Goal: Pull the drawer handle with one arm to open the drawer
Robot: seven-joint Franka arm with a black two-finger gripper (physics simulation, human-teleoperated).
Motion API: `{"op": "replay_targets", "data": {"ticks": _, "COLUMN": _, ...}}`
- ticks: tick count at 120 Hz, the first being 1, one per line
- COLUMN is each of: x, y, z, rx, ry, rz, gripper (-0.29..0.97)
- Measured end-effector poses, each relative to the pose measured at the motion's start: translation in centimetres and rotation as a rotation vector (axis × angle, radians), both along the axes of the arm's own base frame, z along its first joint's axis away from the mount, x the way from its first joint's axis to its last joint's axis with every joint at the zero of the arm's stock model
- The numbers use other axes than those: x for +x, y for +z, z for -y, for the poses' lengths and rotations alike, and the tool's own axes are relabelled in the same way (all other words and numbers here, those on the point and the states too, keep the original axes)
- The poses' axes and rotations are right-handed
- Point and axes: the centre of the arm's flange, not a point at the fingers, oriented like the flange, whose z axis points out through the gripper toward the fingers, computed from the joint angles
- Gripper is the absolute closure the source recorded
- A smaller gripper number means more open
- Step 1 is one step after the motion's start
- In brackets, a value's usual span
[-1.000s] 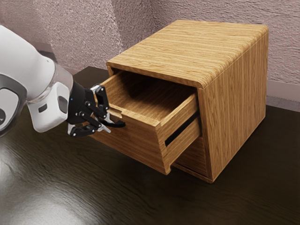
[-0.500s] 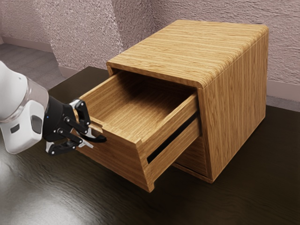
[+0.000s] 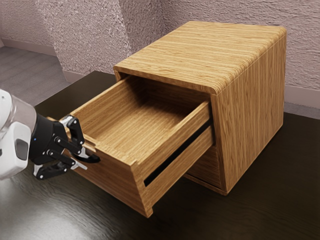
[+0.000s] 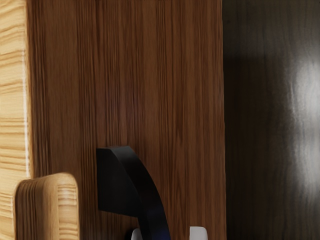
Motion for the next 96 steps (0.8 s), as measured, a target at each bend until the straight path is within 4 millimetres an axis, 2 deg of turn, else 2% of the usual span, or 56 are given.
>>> {"op": "replay_targets", "data": {"ticks": 29, "x": 0.0, "y": -0.2, "z": 0.3, "rx": 0.002, "ry": -0.002, "rz": -0.025, "gripper": 0.62}}
{"op": "replay_targets", "data": {"ticks": 52, "x": -0.4, "y": 0.7, "z": -0.9, "rx": 0.005, "ry": 0.025, "rz": -0.03, "gripper": 0.53}}
{"op": "replay_targets", "data": {"ticks": 67, "x": -1.3, "y": 4.1, "z": -1.0, "rx": 0.008, "ry": 0.023, "rz": 0.006, "gripper": 0.5}}
{"op": "replay_targets", "data": {"ticks": 72, "x": -1.8, "y": 6.1, "z": -0.8, "rx": 0.006, "ry": 0.019, "rz": 0.028, "gripper": 0.5}}
{"op": "replay_targets", "data": {"ticks": 79, "x": -2.1, "y": 10.3, "z": -0.4, "rx": -0.007, "ry": 0.014, "rz": 0.059, "gripper": 0.49}}
{"op": "replay_targets", "data": {"ticks": 81, "x": -1.4, "y": 11.6, "z": -0.3, "rx": -0.01, "ry": 0.015, "rz": 0.056, "gripper": 0.48}}
{"op": "replay_targets", "data": {"ticks": 85, "x": 2.6, "y": 14.7, "z": 0.0, "rx": -0.015, "ry": 0.021, "rz": 0.022, "gripper": 0.46}}
{"op": "replay_targets", "data": {"ticks": 89, "x": 7.0, "y": 16.8, "z": -0.1, "rx": -0.02, "ry": 0.036, "rz": -0.024, "gripper": 0.41}}
{"op": "replay_targets", "data": {"ticks": 92, "x": 9.8, "y": 17.6, "z": -0.6, "rx": -0.032, "ry": 0.062, "rz": -0.061, "gripper": 0.37}}
{"op": "replay_targets", "data": {"ticks": 96, "x": 11.8, "y": 17.6, "z": -1.2, "rx": -0.052, "ry": 0.102, "rz": -0.111, "gripper": 0.31}}
